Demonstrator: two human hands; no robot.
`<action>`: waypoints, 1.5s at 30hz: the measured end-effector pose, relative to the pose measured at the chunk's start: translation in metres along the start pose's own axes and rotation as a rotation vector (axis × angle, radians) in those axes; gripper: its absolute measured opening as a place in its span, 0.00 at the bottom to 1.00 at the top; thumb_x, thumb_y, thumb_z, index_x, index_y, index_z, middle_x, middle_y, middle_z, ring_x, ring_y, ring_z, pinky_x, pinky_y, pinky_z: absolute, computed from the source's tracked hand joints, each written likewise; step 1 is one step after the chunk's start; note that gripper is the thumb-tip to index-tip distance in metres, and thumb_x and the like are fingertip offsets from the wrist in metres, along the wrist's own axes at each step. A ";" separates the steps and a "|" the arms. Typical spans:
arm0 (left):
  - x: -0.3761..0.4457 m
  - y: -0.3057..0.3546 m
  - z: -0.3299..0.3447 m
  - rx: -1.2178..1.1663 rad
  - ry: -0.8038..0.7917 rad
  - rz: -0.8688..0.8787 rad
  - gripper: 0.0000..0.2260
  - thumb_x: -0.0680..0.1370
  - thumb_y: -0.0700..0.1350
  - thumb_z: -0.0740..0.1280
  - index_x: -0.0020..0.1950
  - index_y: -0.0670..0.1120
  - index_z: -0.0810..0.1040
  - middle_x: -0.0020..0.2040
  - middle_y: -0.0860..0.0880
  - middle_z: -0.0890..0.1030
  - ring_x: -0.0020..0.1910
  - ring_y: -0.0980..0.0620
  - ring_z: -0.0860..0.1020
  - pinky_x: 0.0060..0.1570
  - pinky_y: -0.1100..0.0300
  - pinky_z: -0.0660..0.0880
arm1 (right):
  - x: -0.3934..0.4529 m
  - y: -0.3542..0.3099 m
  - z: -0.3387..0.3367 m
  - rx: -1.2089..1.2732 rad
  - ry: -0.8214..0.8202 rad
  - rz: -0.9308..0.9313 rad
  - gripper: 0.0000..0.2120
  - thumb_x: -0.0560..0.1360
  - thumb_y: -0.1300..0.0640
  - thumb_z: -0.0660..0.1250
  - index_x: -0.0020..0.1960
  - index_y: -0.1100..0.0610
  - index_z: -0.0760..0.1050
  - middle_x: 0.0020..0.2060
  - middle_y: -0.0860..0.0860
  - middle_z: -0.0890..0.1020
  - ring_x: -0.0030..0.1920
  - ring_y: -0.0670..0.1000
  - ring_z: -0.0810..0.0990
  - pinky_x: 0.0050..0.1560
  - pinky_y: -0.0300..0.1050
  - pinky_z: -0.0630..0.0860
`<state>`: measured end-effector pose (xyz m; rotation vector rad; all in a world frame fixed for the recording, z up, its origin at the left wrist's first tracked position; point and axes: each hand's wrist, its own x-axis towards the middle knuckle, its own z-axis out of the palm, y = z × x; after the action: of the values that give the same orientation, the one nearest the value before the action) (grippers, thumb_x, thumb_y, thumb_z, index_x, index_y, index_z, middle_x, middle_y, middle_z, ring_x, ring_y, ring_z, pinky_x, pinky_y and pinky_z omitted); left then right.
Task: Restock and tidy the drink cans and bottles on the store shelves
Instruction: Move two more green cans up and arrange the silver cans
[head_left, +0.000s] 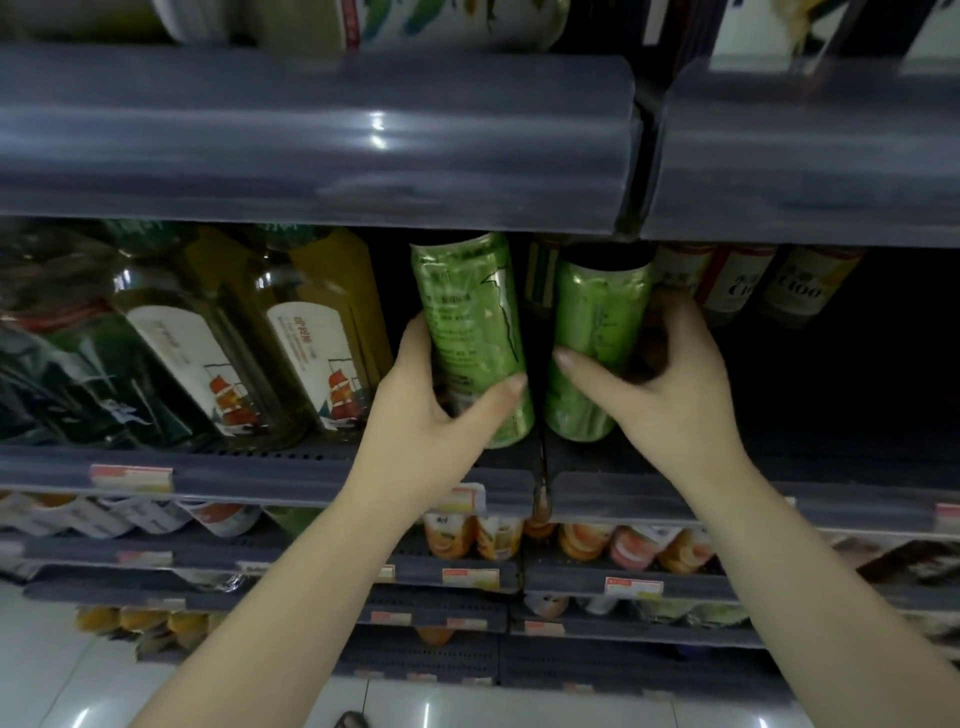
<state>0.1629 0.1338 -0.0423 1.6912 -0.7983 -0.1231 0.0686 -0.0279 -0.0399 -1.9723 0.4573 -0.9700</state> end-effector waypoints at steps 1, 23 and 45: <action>-0.005 0.004 -0.005 -0.004 -0.011 0.006 0.23 0.73 0.51 0.73 0.65 0.56 0.69 0.53 0.73 0.77 0.54 0.74 0.74 0.46 0.81 0.69 | -0.005 -0.005 0.000 0.042 -0.012 -0.008 0.25 0.64 0.43 0.76 0.56 0.46 0.71 0.50 0.38 0.80 0.52 0.36 0.80 0.50 0.27 0.75; -0.069 0.014 -0.205 -0.404 -0.160 -0.060 0.18 0.64 0.56 0.68 0.48 0.77 0.74 0.50 0.67 0.82 0.48 0.64 0.82 0.38 0.70 0.78 | -0.086 -0.163 0.119 0.374 -0.141 -0.103 0.13 0.67 0.49 0.68 0.51 0.46 0.80 0.43 0.40 0.86 0.42 0.39 0.84 0.38 0.30 0.78; 0.016 0.098 -0.511 -0.191 0.144 0.577 0.16 0.67 0.61 0.71 0.55 0.63 0.77 0.52 0.55 0.84 0.50 0.54 0.83 0.44 0.54 0.81 | -0.022 -0.430 0.293 0.499 -0.107 -0.596 0.18 0.65 0.49 0.75 0.52 0.47 0.75 0.39 0.44 0.84 0.38 0.44 0.84 0.35 0.38 0.80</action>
<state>0.3792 0.5407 0.2006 1.2228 -1.0956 0.3083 0.2622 0.3846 0.2131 -1.6998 -0.4318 -1.1882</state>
